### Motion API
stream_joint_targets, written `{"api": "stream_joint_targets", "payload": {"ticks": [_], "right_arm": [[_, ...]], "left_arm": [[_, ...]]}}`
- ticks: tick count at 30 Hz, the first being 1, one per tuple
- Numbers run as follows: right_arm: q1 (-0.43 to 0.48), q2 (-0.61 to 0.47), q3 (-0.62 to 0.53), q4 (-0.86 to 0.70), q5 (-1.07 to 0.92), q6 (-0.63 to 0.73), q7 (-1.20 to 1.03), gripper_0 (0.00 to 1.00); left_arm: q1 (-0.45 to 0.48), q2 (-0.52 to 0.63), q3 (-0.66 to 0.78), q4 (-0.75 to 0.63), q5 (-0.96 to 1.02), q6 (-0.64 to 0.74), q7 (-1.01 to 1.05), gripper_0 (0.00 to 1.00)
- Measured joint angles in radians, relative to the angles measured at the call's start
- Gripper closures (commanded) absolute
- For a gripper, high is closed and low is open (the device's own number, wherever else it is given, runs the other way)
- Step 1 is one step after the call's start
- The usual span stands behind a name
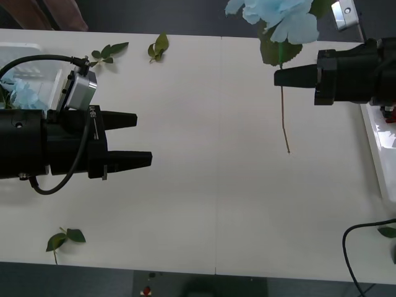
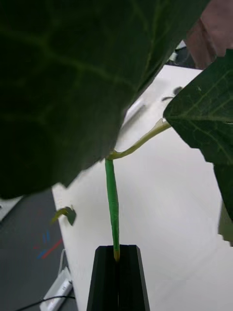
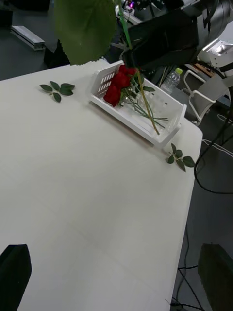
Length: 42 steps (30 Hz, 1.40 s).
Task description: Put the red flowers into the right box and the blue flowers into the left box
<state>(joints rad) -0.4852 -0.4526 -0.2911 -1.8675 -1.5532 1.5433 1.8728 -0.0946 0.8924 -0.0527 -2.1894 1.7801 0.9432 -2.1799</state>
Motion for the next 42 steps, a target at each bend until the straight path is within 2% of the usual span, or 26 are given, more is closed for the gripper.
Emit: {"api": "stream_joint_targets", "payload": {"ticks": [5, 11, 16, 22, 32, 41, 42], "right_arm": [[-0.04, 0.035, 0.047, 0.0, -0.046, -0.044, -0.114, 1.0], [-0.077, 0.078, 0.104, 0.0, -0.061, -0.095, -0.189, 1.0], [-0.103, 0.084, 0.149, 0.0, -0.061, -0.12, -0.3, 1.0], [-0.109, 0.084, 0.154, 0.0, -0.074, -0.12, -0.323, 1.0], [-0.109, 0.084, 0.153, 0.0, -0.074, -0.12, -0.324, 1.0], [-0.109, 0.084, 0.153, 0.0, -0.074, -0.12, -0.324, 1.0], [-0.109, 0.084, 0.153, 0.0, -0.074, -0.12, -0.324, 1.0]], "left_arm": [[0.019, -0.002, -0.003, 0.0, 0.132, -0.021, 0.0, 0.0], [0.011, -0.002, -0.006, 0.0, 0.174, -0.023, 0.003, 0.0], [-0.047, -0.002, -0.091, 0.0, 0.184, -0.115, 0.078, 0.0], [-0.13, -0.01, -0.244, 0.011, 0.184, -0.259, 0.098, 0.0], [-0.233, -0.149, -0.325, 0.14, 0.199, -0.277, 0.098, 0.0], [-0.311, -0.202, -0.419, 0.209, 0.2, -0.327, 0.098, 0.0], [-0.322, -0.207, -0.431, 0.217, 0.2, -0.33, 0.098, 0.11]]}}
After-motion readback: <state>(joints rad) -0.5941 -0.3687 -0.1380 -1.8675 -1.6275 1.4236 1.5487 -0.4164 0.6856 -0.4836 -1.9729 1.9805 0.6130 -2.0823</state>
